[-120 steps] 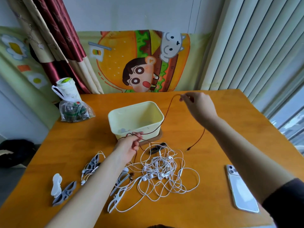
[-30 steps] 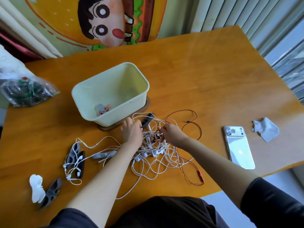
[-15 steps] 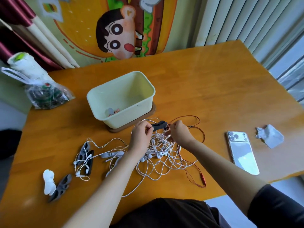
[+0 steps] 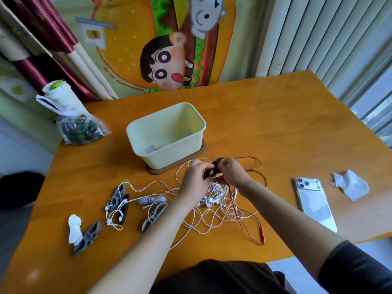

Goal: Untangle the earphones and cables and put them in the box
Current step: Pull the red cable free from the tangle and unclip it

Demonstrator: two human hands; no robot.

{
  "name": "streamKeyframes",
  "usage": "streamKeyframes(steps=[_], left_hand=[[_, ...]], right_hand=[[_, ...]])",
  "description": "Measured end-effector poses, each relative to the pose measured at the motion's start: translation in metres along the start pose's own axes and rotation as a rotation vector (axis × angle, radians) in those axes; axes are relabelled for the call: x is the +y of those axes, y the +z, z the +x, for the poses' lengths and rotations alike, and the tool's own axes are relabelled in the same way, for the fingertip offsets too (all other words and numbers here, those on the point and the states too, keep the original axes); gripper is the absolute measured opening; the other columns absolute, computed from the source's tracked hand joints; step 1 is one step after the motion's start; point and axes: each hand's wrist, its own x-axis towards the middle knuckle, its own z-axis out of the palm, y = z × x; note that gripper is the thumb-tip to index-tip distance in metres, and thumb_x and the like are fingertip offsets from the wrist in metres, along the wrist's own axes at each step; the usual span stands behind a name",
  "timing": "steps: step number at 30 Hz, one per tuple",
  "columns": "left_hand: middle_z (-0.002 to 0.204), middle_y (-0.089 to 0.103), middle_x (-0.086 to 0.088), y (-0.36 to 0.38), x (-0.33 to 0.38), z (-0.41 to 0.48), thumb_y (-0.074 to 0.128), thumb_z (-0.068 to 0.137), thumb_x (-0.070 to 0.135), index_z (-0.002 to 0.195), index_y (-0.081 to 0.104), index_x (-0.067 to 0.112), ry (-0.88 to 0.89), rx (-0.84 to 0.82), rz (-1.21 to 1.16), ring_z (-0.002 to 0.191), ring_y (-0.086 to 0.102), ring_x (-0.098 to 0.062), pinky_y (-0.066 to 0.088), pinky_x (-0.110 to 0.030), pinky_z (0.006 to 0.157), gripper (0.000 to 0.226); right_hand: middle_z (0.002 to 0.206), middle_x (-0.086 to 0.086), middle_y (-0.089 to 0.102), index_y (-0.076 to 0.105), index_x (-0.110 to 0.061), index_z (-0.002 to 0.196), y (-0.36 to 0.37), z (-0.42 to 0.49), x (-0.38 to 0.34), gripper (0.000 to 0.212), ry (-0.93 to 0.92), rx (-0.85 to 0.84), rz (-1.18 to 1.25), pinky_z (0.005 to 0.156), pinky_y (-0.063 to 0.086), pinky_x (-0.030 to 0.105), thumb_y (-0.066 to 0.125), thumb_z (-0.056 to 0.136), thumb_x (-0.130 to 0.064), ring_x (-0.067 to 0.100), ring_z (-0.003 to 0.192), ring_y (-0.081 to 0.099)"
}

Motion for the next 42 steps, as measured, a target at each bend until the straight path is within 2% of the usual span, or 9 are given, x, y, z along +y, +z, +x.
streamKeyframes(steps=[3,6,9,13,20,22,26,33,42], left_hand=[[0.115,0.048,-0.007,-0.001,0.0,-0.003,0.07,0.08,-0.003,0.109,0.063,0.013,-0.031,-0.023,-0.06,0.102,0.06,-0.027,0.05,-0.037,0.095,0.033],[0.113,0.058,-0.004,-0.002,0.0,-0.002,0.073,0.079,0.008,0.098,0.06,0.023,-0.068,-0.099,-0.136,0.099,0.062,-0.025,0.053,-0.039,0.089,0.027],[0.099,0.065,0.0,-0.007,0.005,-0.004,0.062,0.09,0.022,0.089,0.061,0.022,-0.094,-0.124,-0.223,0.088,0.063,-0.021,0.051,-0.034,0.079,0.001],[0.088,0.064,0.003,-0.009,0.003,-0.007,0.06,0.092,0.015,0.081,0.058,0.027,-0.113,-0.058,-0.326,0.079,0.064,-0.021,0.051,-0.03,0.071,0.017],[0.108,0.062,-0.005,-0.015,-0.006,-0.009,0.069,0.086,0.011,0.114,0.048,0.015,-0.432,0.019,-0.648,0.104,0.06,-0.022,0.046,-0.033,0.09,0.036],[0.108,0.062,-0.006,-0.015,-0.009,-0.011,0.069,0.085,0.01,0.129,0.044,0.008,-0.492,-0.006,-0.684,0.111,0.059,-0.027,0.039,-0.044,0.105,0.051],[0.115,0.062,-0.015,-0.012,-0.007,-0.013,0.068,0.085,0.006,0.132,0.044,0.001,-0.546,-0.012,-0.769,0.109,0.059,-0.029,0.034,-0.046,0.11,0.053],[0.115,0.06,-0.023,-0.014,-0.007,-0.017,0.06,0.086,-0.007,0.126,0.052,-0.011,-0.636,0.068,-1.038,0.097,0.057,-0.026,0.047,-0.028,0.08,0.04],[0.094,0.062,-0.016,-0.024,0.002,-0.02,0.058,0.087,-0.007,0.107,0.058,-0.008,-0.657,0.122,-1.23,0.084,0.059,-0.024,0.049,-0.025,0.068,0.019]], right_hand=[[0.102,0.028,0.064,0.05,-0.006,0.083,0.003,-0.001,0.001,0.017,-0.001,0.002,-0.004,0.084,0.052,0.054,0.041,0.096,-0.012,0.042,0.092,0.065],[0.107,0.025,0.062,0.052,0.002,0.105,0.007,-0.002,0.004,0.021,0.002,0.0,-0.002,0.086,0.052,0.05,0.04,0.098,-0.013,0.038,0.096,0.063],[0.109,0.023,0.059,0.048,0.003,0.115,0.01,-0.005,0.006,0.025,0.021,-0.018,0.048,0.079,0.056,0.045,0.04,0.099,-0.015,0.036,0.096,0.063],[0.108,0.021,0.061,0.048,0.002,0.114,0.011,-0.005,0.005,0.025,0.001,-0.031,0.046,0.071,0.057,0.039,0.039,0.099,-0.016,0.031,0.087,0.065],[0.086,0.008,0.067,0.049,-0.003,0.104,-0.005,-0.006,-0.011,0.016,-0.21,0.118,0.114,0.063,0.053,0.029,0.039,0.101,-0.016,0.015,0.062,0.061],[0.08,0.004,0.066,0.053,-0.006,0.098,-0.007,-0.01,-0.021,0.012,-0.345,0.098,0.064,0.055,0.05,0.017,0.045,0.099,-0.015,0.01,0.06,0.06],[0.074,0.002,0.066,0.059,-0.012,0.089,-0.002,-0.018,-0.029,0.01,-0.495,-0.041,-0.194,0.05,0.044,0.009,0.052,0.095,-0.016,0.005,0.055,0.057],[0.076,0.001,0.066,0.061,-0.01,0.09,0.002,-0.021,-0.01,0.012,-0.472,-0.015,-0.349,0.049,0.043,0.01,0.051,0.095,-0.016,0.007,0.055,0.058],[0.08,0.001,0.066,0.054,-0.004,0.096,0.008,-0.026,-0.009,0.015,-0.394,-0.011,-0.323,0.059,0.049,0.024,0.045,0.096,-0.017,0.015,0.067,0.06]])
